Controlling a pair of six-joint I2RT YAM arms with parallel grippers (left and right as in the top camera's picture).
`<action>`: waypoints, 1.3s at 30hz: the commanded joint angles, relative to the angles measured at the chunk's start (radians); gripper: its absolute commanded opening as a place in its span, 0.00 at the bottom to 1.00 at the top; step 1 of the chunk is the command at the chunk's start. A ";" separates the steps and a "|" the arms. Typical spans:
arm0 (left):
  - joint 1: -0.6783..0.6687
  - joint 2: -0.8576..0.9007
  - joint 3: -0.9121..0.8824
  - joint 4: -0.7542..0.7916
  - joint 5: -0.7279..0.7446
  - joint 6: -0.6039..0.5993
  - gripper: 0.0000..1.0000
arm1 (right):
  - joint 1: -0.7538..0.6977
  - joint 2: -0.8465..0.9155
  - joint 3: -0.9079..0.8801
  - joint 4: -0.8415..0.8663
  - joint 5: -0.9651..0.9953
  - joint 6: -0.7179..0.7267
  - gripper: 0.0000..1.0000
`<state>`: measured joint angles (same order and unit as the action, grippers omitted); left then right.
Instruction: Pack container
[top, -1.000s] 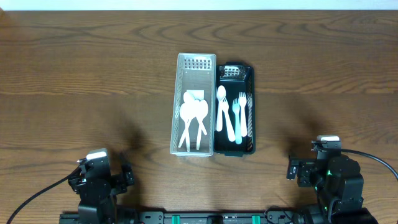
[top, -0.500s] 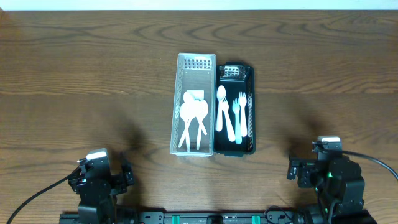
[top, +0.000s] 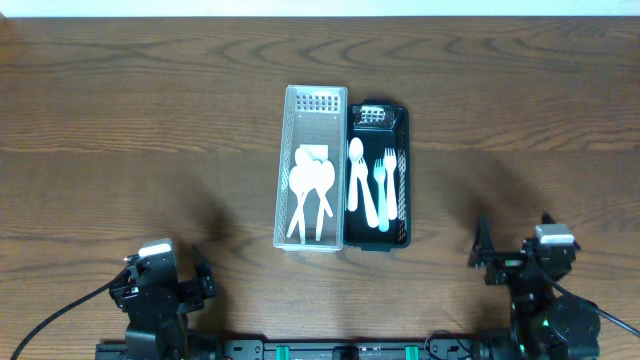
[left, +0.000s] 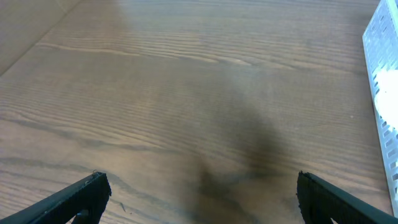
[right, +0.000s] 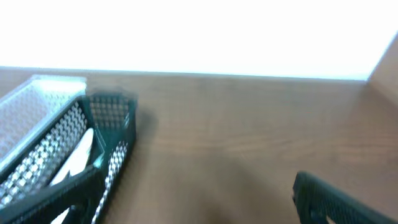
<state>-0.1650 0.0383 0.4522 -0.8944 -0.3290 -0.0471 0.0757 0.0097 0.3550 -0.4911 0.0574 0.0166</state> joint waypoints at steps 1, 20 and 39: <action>-0.004 -0.005 0.000 -0.003 -0.016 0.013 0.98 | -0.011 -0.005 -0.117 0.191 -0.013 -0.128 0.99; -0.004 -0.005 0.000 -0.003 -0.016 0.013 0.98 | -0.011 0.004 -0.349 0.421 -0.006 -0.208 0.99; -0.004 -0.005 0.000 -0.003 -0.016 0.013 0.98 | -0.011 0.004 -0.349 0.421 -0.006 -0.208 0.99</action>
<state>-0.1658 0.0380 0.4519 -0.8948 -0.3294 -0.0467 0.0750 0.0174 0.0071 -0.0650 0.0486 -0.1780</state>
